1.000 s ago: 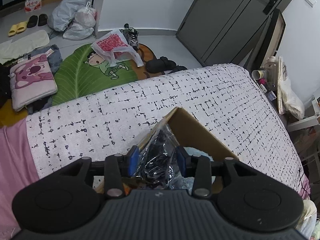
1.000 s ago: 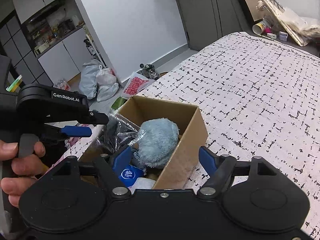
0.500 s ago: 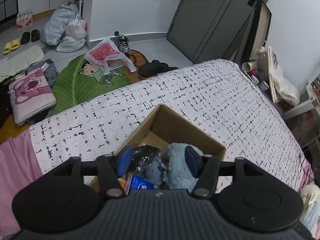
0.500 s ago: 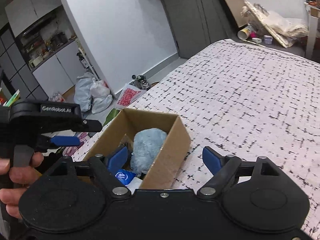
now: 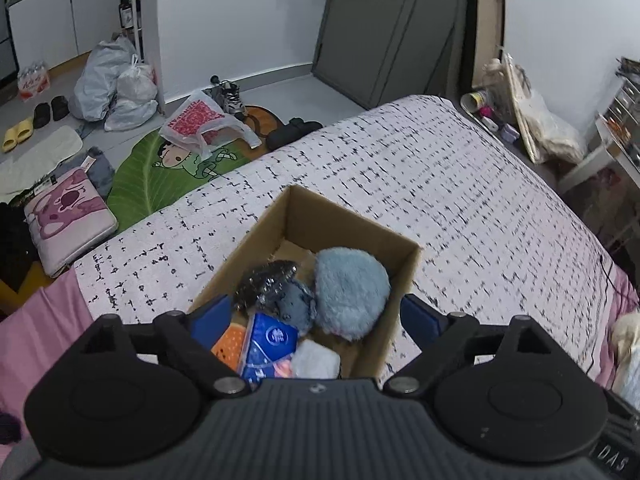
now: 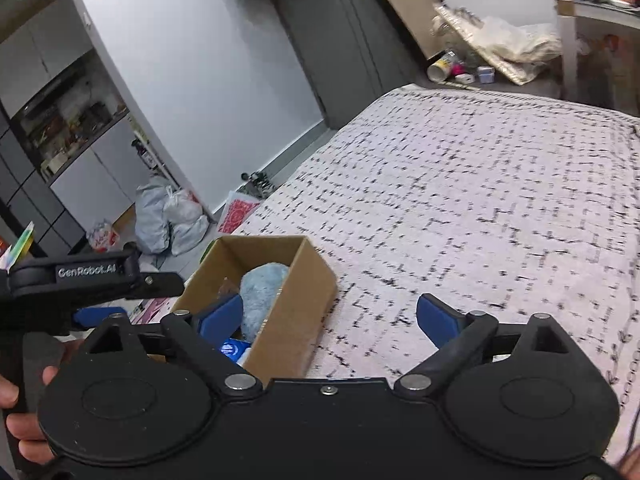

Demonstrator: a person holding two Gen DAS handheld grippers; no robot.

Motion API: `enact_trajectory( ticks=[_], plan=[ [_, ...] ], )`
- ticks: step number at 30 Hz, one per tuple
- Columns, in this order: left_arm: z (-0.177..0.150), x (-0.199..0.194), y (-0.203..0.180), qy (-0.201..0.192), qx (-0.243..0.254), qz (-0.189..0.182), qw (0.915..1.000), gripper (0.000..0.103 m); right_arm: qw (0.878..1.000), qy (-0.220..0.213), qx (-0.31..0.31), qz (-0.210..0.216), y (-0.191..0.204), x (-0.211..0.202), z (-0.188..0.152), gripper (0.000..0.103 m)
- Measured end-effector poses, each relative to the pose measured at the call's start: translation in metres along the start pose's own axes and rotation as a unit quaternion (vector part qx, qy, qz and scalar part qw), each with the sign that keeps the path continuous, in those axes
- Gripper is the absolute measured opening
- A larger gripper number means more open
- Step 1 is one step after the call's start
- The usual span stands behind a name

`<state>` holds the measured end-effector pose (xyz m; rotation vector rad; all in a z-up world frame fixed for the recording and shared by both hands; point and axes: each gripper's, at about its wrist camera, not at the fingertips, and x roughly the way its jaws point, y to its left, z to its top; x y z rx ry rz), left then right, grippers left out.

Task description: Organize soft objects

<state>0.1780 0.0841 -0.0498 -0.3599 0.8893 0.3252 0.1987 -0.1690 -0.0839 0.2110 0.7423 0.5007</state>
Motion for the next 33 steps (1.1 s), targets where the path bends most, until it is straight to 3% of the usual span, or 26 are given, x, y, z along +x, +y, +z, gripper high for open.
enact_trajectory(
  ticks=[6,17,33],
  plan=[
    [-0.013,-0.014,-0.013,-0.004,0.021,-0.008,0.9997,0.097,1.000,-0.027,0.016,0.004,-0.023,-0.031,-0.019,0.102],
    [-0.038,-0.044,-0.028,-0.024,0.061,-0.028,0.9975,0.102,0.997,-0.054,0.050,-0.033,-0.050,-0.073,-0.042,0.103],
    [-0.062,-0.081,-0.006,-0.056,0.069,-0.048,0.9949,0.102,0.993,-0.076,0.081,-0.041,-0.056,-0.110,-0.068,0.103]
  ],
)
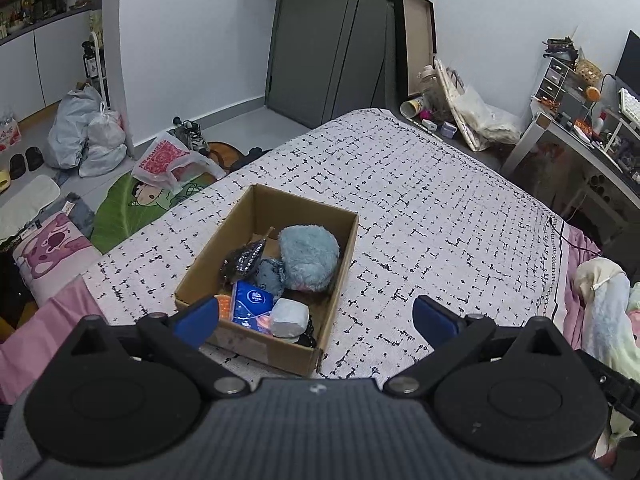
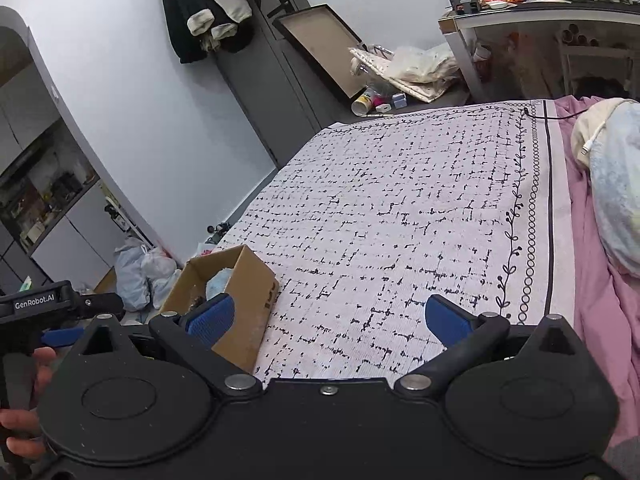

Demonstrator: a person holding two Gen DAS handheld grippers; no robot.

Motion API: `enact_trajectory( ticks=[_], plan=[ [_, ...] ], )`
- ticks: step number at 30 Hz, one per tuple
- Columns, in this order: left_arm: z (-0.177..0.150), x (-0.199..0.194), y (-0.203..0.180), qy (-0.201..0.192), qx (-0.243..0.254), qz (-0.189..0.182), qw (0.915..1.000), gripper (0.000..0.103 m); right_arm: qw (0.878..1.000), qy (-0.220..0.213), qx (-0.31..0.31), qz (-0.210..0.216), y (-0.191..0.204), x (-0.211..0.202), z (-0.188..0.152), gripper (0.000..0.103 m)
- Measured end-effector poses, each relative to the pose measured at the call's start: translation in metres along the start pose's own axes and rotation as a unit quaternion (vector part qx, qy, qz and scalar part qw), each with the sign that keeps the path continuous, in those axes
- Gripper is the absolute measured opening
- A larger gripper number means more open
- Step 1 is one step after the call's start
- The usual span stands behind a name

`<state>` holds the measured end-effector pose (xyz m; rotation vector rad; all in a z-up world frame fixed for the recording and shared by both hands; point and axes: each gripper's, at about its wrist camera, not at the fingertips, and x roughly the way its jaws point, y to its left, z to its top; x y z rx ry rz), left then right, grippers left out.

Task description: Organize soft objects

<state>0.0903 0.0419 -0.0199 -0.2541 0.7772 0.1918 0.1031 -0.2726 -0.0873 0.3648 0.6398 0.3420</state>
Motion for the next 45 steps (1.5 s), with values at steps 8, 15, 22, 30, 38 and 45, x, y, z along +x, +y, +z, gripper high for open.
enact_trajectory(
  ticks=[8,15,22,30,38,45],
  plan=[
    [-0.007,-0.014,0.004,-0.006,0.004,-0.012,0.9999,0.102,1.000,-0.011,0.007,0.003,0.006,-0.019,-0.007,0.103],
    [-0.011,-0.025,0.008,-0.015,0.010,-0.019,0.9996,0.102,1.000,-0.014,0.017,0.006,0.006,-0.033,-0.012,0.103],
    [-0.017,-0.037,0.008,-0.017,0.023,-0.030,0.9991,0.102,1.000,-0.010,0.009,-0.008,0.015,-0.050,-0.016,0.103],
    [-0.017,-0.050,0.010,-0.012,0.037,-0.043,0.9983,0.102,1.000,0.002,0.000,-0.004,0.033,-0.063,-0.014,0.103],
    [-0.015,-0.061,0.015,-0.012,0.051,-0.053,0.9972,0.102,1.000,0.010,-0.006,-0.001,0.050,-0.073,-0.007,0.103],
    [-0.014,-0.068,0.016,-0.012,0.063,-0.056,0.9963,0.102,1.000,0.020,-0.008,-0.003,0.057,-0.079,-0.004,0.103]
  ],
)
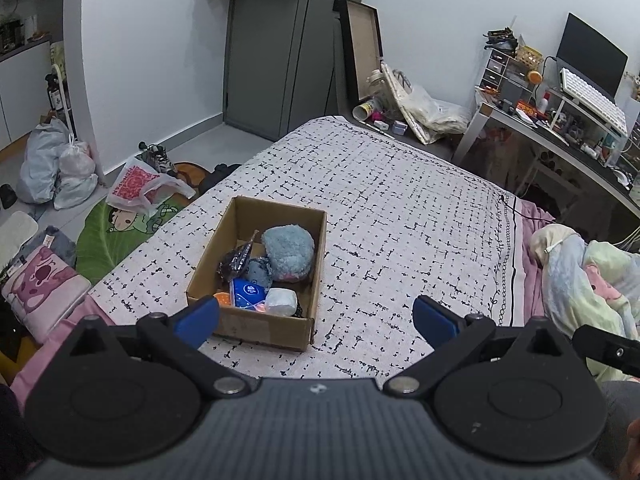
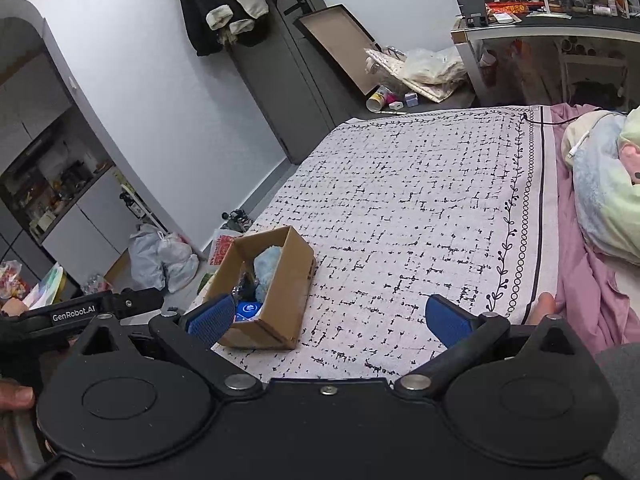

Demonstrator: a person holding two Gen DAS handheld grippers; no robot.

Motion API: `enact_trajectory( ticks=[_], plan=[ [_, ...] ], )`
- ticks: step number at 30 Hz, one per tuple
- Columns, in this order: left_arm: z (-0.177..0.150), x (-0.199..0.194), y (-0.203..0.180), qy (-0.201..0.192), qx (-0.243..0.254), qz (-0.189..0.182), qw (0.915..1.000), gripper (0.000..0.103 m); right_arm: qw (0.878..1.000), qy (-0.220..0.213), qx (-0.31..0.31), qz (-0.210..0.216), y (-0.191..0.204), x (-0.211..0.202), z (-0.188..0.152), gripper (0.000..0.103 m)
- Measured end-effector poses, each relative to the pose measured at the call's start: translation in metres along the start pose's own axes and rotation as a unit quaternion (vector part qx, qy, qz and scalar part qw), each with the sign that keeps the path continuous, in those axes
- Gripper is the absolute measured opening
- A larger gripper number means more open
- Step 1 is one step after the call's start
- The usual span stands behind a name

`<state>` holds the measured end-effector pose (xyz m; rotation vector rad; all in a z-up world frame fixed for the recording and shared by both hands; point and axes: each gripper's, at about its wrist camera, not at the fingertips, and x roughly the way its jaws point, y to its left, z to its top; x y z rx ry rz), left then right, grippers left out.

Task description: Organize soft objects

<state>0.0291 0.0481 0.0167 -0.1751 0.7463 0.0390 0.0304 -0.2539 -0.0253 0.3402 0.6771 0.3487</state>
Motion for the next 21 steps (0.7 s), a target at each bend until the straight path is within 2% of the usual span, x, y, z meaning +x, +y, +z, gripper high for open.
enact_trajectory(
  ticks=[21],
  plan=[
    [0.0021,-0.0058,-0.0031,0.004,0.024,0.003,0.9997,0.102,1.000,0.008,-0.014,-0.009,0.0050,-0.0015,-0.0006,0.103]
  ],
)
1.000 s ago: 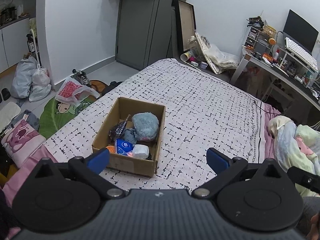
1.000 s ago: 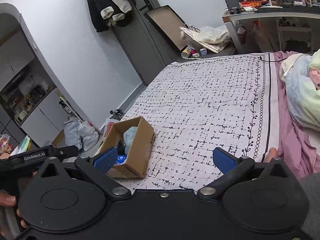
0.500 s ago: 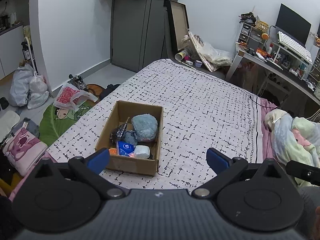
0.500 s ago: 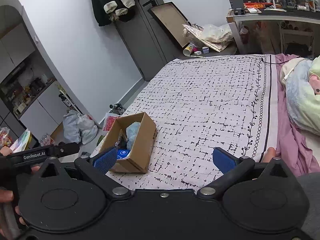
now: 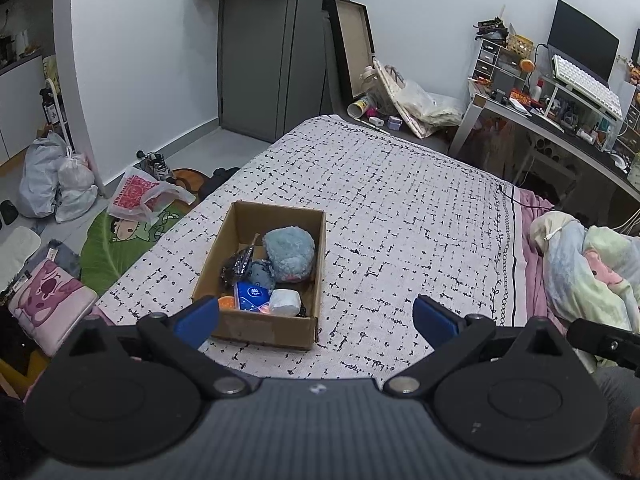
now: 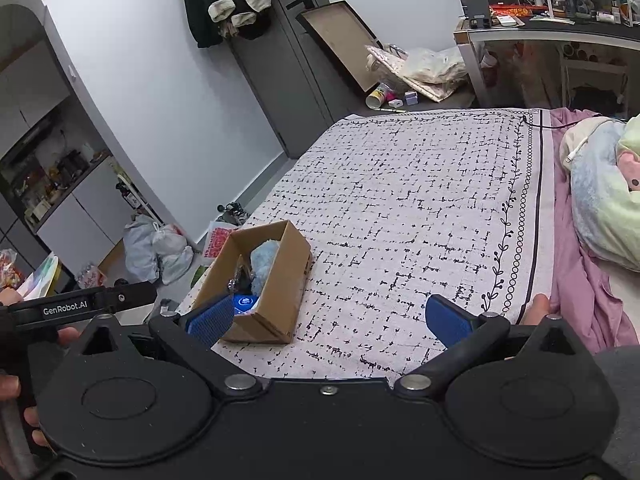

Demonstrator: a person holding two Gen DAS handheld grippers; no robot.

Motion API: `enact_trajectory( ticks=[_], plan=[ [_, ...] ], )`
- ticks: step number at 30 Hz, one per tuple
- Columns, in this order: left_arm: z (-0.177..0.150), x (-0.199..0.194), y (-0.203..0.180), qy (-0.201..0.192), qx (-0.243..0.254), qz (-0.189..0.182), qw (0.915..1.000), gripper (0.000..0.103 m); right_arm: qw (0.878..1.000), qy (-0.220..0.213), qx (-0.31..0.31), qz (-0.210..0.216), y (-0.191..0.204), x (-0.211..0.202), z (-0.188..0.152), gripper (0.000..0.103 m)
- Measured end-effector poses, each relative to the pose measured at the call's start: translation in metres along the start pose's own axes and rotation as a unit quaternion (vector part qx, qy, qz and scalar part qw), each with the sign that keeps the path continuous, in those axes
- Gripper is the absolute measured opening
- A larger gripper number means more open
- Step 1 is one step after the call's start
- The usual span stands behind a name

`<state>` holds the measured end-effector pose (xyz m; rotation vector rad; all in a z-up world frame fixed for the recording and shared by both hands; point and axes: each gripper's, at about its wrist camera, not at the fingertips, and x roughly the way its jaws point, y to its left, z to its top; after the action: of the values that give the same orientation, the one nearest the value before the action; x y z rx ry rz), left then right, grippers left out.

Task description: Organize soft objects

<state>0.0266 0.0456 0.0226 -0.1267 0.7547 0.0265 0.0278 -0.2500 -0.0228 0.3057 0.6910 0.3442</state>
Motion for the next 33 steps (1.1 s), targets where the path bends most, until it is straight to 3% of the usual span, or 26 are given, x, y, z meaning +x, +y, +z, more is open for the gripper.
enact_trajectory(
  ticks=[33],
  plan=[
    [-0.005,0.001,0.008,0.011,0.004,-0.004,0.9999,0.102,1.000,0.012,-0.020,0.004,0.013,0.005,-0.003,0.103]
  ],
)
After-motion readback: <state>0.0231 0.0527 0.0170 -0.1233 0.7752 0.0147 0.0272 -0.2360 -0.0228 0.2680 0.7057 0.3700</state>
